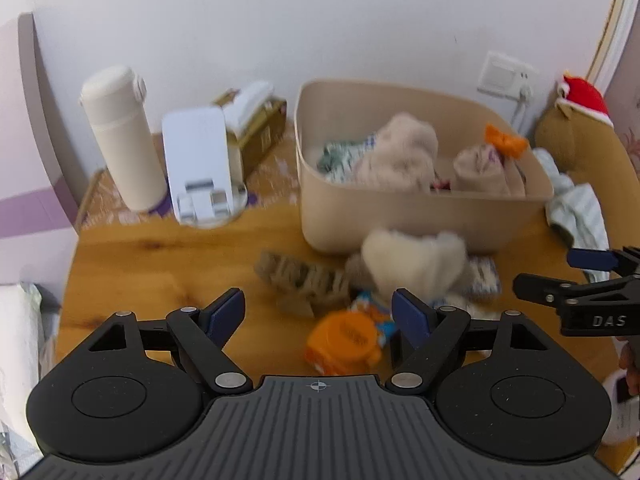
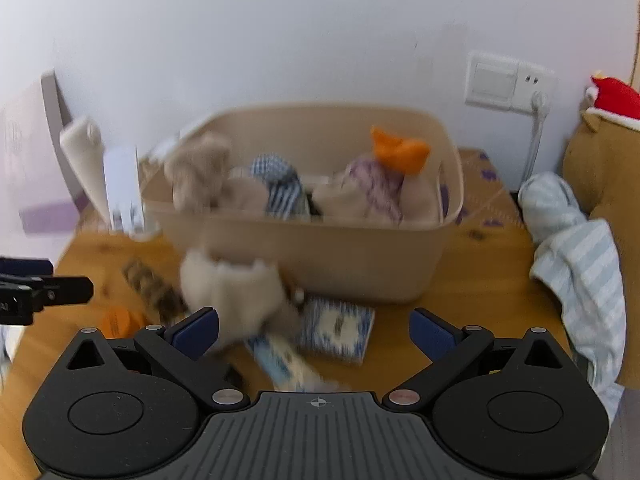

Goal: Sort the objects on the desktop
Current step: 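Grasp the orange bottle with the left tool while the right tool grasps the wrapped snack bar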

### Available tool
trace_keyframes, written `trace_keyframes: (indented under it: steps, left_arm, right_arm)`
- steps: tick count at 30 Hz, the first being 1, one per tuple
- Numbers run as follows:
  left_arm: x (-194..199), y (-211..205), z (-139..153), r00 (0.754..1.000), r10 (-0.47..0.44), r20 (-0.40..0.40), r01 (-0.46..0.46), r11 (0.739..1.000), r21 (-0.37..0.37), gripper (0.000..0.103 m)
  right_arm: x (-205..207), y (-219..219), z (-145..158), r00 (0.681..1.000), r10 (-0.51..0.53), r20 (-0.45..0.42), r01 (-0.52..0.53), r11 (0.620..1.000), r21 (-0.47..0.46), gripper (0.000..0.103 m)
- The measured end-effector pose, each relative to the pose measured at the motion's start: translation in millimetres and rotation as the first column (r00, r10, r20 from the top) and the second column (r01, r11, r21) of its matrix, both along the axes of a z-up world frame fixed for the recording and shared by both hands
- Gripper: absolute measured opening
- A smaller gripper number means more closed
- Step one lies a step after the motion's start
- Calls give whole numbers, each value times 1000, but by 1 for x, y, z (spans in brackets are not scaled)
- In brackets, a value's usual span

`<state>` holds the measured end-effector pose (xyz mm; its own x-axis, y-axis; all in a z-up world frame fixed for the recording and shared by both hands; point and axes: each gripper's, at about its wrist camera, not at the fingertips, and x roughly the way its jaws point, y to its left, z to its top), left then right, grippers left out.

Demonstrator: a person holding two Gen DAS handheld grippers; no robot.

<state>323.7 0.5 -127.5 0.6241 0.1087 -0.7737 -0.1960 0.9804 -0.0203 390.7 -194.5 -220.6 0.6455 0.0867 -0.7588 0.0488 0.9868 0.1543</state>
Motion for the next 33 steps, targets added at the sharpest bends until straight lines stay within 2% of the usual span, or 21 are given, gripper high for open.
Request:
trace_keyframes:
  steps: [6, 8, 11, 18, 23, 30, 33]
  left_arm:
    - [-2, -9, -29, 995, -61, -81, 61, 998, -4, 82]
    - [1, -11, -41, 989, -86, -116, 89, 996, 17, 82]
    - [6, -11, -57, 982, -106, -154, 114, 992, 47, 82]
    - [17, -5, -79, 976, -114, -185, 120, 993, 22, 82]
    - [24, -3, -92, 970, -119, -214, 124, 992, 10, 82]
    - [32, -4, -105, 967, -120, -223, 124, 992, 5, 82]
    - [33, -5, -108, 969, -124, -213, 130, 991, 15, 82]
  right_arm:
    - [3, 7, -23, 994, 73, -77, -76, 997, -31, 103]
    - [6, 8, -30, 989, 111, -100, -115, 993, -31, 103]
    - [11, 11, -41, 977, 173, -124, -181, 982, -57, 103]
    - [20, 17, -67, 937, 313, -158, -326, 943, -62, 103]
    - [25, 17, -75, 935, 323, -144, -332, 942, -44, 103]
    - [33, 17, -85, 931, 340, -131, -344, 939, -4, 103]
    - [34, 18, -88, 935, 335, -114, -339, 941, -15, 103]
